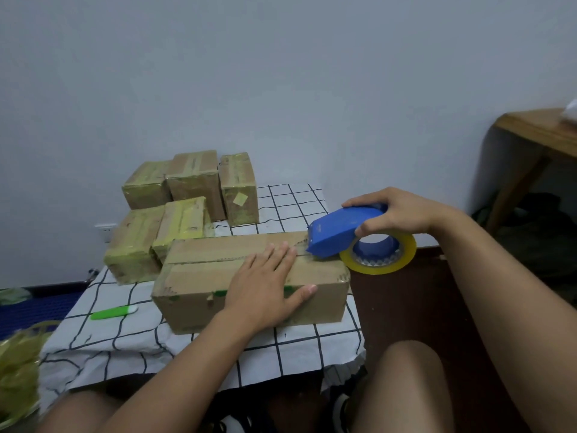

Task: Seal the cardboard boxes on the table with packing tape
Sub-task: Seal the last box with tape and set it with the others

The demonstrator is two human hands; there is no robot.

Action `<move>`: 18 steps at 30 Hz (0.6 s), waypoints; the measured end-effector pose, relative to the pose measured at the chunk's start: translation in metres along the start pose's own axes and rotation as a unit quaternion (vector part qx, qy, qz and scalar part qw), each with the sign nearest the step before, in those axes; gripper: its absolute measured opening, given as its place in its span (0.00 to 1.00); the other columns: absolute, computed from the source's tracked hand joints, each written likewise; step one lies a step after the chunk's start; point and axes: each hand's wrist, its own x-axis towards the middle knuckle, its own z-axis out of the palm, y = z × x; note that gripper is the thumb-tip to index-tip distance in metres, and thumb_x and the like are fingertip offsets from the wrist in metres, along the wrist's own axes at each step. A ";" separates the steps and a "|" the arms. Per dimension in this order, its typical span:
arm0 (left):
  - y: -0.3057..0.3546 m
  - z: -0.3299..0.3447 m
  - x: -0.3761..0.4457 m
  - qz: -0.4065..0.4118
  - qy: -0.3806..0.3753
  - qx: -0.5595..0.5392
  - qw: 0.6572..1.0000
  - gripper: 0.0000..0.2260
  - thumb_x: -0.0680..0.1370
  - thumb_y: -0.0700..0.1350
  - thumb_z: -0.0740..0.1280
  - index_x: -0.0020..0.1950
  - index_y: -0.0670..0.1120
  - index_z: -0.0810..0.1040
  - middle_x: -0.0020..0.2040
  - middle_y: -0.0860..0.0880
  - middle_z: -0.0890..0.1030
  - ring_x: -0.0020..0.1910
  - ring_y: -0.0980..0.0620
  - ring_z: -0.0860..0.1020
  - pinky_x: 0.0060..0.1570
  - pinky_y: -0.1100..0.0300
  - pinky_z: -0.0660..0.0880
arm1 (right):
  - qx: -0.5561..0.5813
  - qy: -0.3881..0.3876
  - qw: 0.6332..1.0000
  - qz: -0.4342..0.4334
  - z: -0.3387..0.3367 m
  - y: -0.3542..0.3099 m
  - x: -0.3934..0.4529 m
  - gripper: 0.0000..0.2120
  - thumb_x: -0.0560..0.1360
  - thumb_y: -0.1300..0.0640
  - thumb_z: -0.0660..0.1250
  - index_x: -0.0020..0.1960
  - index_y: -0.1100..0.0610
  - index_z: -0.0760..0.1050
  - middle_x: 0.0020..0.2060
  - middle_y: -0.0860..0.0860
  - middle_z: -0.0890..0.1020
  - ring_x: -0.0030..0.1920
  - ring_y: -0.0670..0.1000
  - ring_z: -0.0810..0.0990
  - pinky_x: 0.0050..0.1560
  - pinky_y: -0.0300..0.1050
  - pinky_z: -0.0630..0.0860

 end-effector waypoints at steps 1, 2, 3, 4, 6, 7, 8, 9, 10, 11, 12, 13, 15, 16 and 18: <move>0.000 0.000 0.000 0.004 -0.003 -0.001 1.000 0.39 0.74 0.74 0.40 0.80 0.57 0.42 0.81 0.55 0.44 0.79 0.53 0.43 0.77 0.50 0.44 | 0.003 0.003 1.000 0.000 0.001 0.000 0.000 0.21 0.73 0.53 0.74 0.63 0.38 0.76 0.56 0.37 0.79 0.53 0.40 0.78 0.49 0.32 0.71; 0.001 0.000 0.001 0.007 -0.003 -0.001 1.000 0.38 0.75 0.74 0.42 0.80 0.58 0.42 0.81 0.54 0.44 0.79 0.52 0.44 0.77 0.50 0.44 | 0.007 0.006 1.000 0.001 0.001 0.001 0.000 0.21 0.73 0.53 0.74 0.63 0.39 0.76 0.56 0.37 0.79 0.53 0.40 0.78 0.49 0.32 0.71; 0.002 -0.001 0.001 0.010 0.000 0.002 1.000 0.37 0.75 0.74 0.44 0.80 0.59 0.42 0.81 0.52 0.45 0.79 0.51 0.44 0.77 0.50 0.44 | 0.010 0.006 1.000 0.001 0.001 0.001 0.000 0.21 0.73 0.53 0.74 0.63 0.39 0.76 0.56 0.38 0.79 0.53 0.41 0.78 0.49 0.32 0.71; 0.004 -0.001 0.001 0.013 0.005 0.005 1.000 0.36 0.75 0.73 0.46 0.80 0.59 0.43 0.81 0.51 0.45 0.79 0.50 0.44 0.77 0.50 0.43 | 0.010 0.005 1.000 0.000 0.001 0.001 0.000 0.21 0.73 0.53 0.74 0.64 0.39 0.76 0.56 0.39 0.79 0.53 0.41 0.78 0.49 0.33 0.71; 0.008 -0.002 0.002 0.015 0.019 0.002 1.000 0.37 0.76 0.72 0.49 0.80 0.58 0.45 0.81 0.49 0.45 0.79 0.49 0.44 0.77 0.51 0.42 | 0.008 0.004 1.000 -0.001 0.002 0.003 0.000 0.21 0.74 0.53 0.74 0.64 0.40 0.75 0.57 0.40 0.79 0.54 0.42 0.78 0.49 0.33 0.71; 0.011 -0.003 0.003 0.020 0.026 0.002 0.999 0.38 0.76 0.72 0.50 0.81 0.55 0.45 0.81 0.49 0.45 0.79 0.50 0.43 0.77 0.52 0.41 | 0.010 0.004 1.000 0.000 0.002 0.004 0.001 0.21 0.74 0.54 0.74 0.64 0.40 0.75 0.57 0.40 0.79 0.54 0.42 0.79 0.49 0.33 0.71; 0.014 -0.002 0.003 0.028 0.028 0.004 0.999 0.39 0.76 0.71 0.50 0.81 0.52 0.45 0.81 0.49 0.45 0.79 0.51 0.43 0.77 0.53 0.41 | 0.015 0.002 1.000 0.001 0.002 0.004 0.000 0.21 0.74 0.54 0.74 0.64 0.40 0.75 0.57 0.41 0.79 0.54 0.42 0.79 0.49 0.33 0.71; 0.018 -0.002 0.004 0.035 0.027 0.007 0.999 0.40 0.77 0.71 0.50 0.81 0.49 0.45 0.81 0.49 0.45 0.79 0.51 0.43 0.77 0.54 0.41 | 0.021 -0.001 1.000 0.001 0.002 0.005 0.000 0.21 0.73 0.53 0.75 0.63 0.40 0.75 0.56 0.41 0.79 0.54 0.43 0.79 0.49 0.33 0.72; 0.022 -0.001 0.005 0.036 0.027 0.009 0.999 0.42 0.76 0.71 0.50 0.81 0.47 0.46 0.81 0.48 0.46 0.79 0.51 0.45 0.77 0.54 0.42 | 0.026 -0.003 1.000 0.002 0.002 0.005 0.000 0.21 0.72 0.51 0.76 0.62 0.39 0.75 0.56 0.41 0.79 0.54 0.43 0.79 0.49 0.33 0.72; 0.027 -0.001 0.006 0.032 0.033 0.009 0.999 0.43 0.75 0.73 0.50 0.81 0.47 0.47 0.81 0.47 0.49 0.79 0.50 0.47 0.77 0.53 0.44 | 0.030 -0.006 1.000 0.002 0.002 0.006 0.000 0.21 0.71 0.50 0.76 0.62 0.39 0.75 0.56 0.41 0.80 0.53 0.44 0.80 0.49 0.34 0.72; 0.032 -0.001 0.008 0.024 0.044 0.008 0.999 0.43 0.74 0.74 0.49 0.80 0.47 0.50 0.81 0.47 0.52 0.79 0.49 0.50 0.78 0.52 0.46 | 0.032 -0.007 0.999 0.004 0.002 0.007 0.000 0.21 0.72 0.50 0.76 0.62 0.38 0.74 0.56 0.41 0.80 0.53 0.45 0.80 0.49 0.35 0.73; 0.038 -0.001 0.009 0.015 0.051 0.010 0.999 0.44 0.73 0.76 0.48 0.79 0.47 0.53 0.80 0.46 0.55 0.79 0.48 0.52 0.77 0.51 0.49 | 0.035 -0.006 0.999 0.007 0.003 0.008 0.000 0.21 0.72 0.51 0.76 0.62 0.39 0.74 0.55 0.42 0.80 0.53 0.45 0.80 0.49 0.36 0.73; 0.049 -0.001 0.012 -0.005 0.047 0.015 0.999 0.48 0.70 0.79 0.45 0.78 0.45 0.55 0.79 0.43 0.57 0.78 0.45 0.53 0.77 0.49 0.49 | 0.043 0.001 0.999 0.013 0.003 0.009 -0.001 0.22 0.73 0.51 0.76 0.64 0.41 0.75 0.55 0.42 0.80 0.52 0.45 0.80 0.49 0.36 0.74; 0.054 0.000 0.013 -0.014 0.043 0.018 0.999 0.50 0.69 0.80 0.44 0.79 0.44 0.55 0.79 0.42 0.56 0.79 0.45 0.51 0.77 0.48 0.48 | 0.049 0.005 0.999 0.014 0.004 0.009 -0.002 0.24 0.72 0.49 0.76 0.65 0.41 0.74 0.55 0.42 0.80 0.52 0.45 0.81 0.49 0.36 0.74; 0.063 0.002 0.015 -0.030 0.044 0.015 0.998 0.53 0.69 0.80 0.42 0.79 0.40 0.54 0.80 0.41 0.53 0.79 0.45 0.47 0.78 0.48 0.46 | 0.062 0.008 0.998 0.014 0.005 0.009 -0.005 0.30 0.67 0.42 0.77 0.67 0.41 0.73 0.55 0.41 0.80 0.52 0.44 0.81 0.51 0.36 0.75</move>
